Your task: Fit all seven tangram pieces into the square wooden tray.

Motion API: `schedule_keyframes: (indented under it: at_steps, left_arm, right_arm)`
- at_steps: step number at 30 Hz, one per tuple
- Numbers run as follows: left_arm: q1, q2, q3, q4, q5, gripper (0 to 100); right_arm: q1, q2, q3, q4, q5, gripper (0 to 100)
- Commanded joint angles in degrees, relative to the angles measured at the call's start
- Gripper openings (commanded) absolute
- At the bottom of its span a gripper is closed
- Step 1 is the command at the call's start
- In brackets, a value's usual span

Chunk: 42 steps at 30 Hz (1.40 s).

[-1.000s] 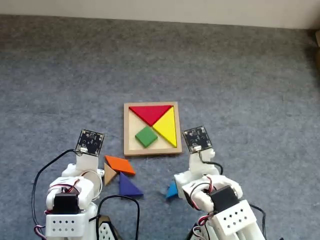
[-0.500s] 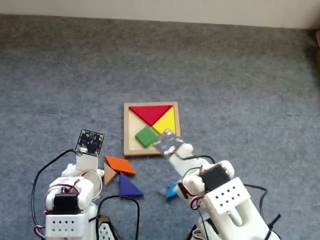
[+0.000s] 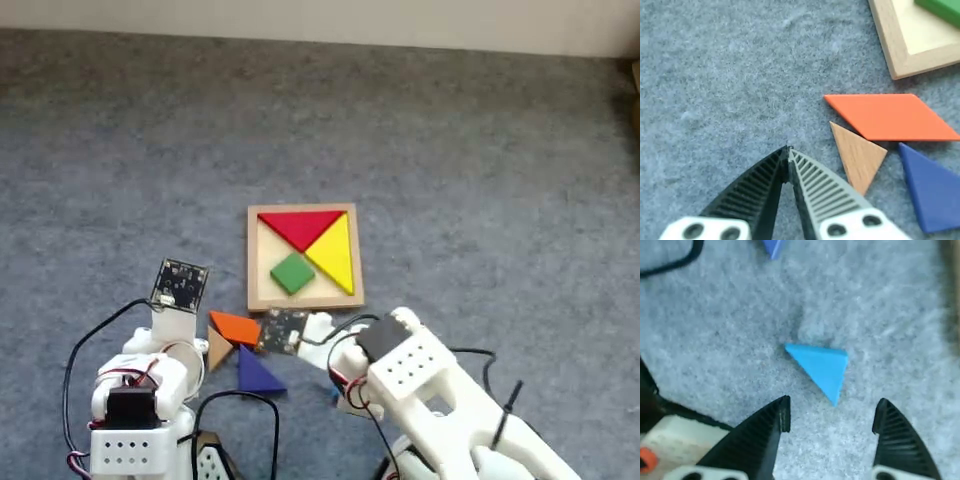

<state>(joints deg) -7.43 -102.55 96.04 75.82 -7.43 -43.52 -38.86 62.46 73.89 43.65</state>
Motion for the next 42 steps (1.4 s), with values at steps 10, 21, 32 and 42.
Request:
schedule_keyframes:
  at_steps: [10,21,32,42]
  left_arm:
    - [-0.4,-1.4,1.1,0.2,0.2,1]
    - [-0.4,-1.4,1.1,0.2,0.2,1]
    - [-0.4,-1.4,1.1,0.2,0.2,1]
    - [-0.4,-1.4,1.1,0.2,0.2,1]
  right_arm:
    - [-0.7,1.2,-2.8,-1.3,14.0,26.3]
    - [-0.6,1.3,5.8,-15.2,14.2,26.3]
    - [-3.1,1.3,7.5,-16.0,14.3,26.0]
    - [-3.9,1.3,10.7,-16.1,14.2,19.1]
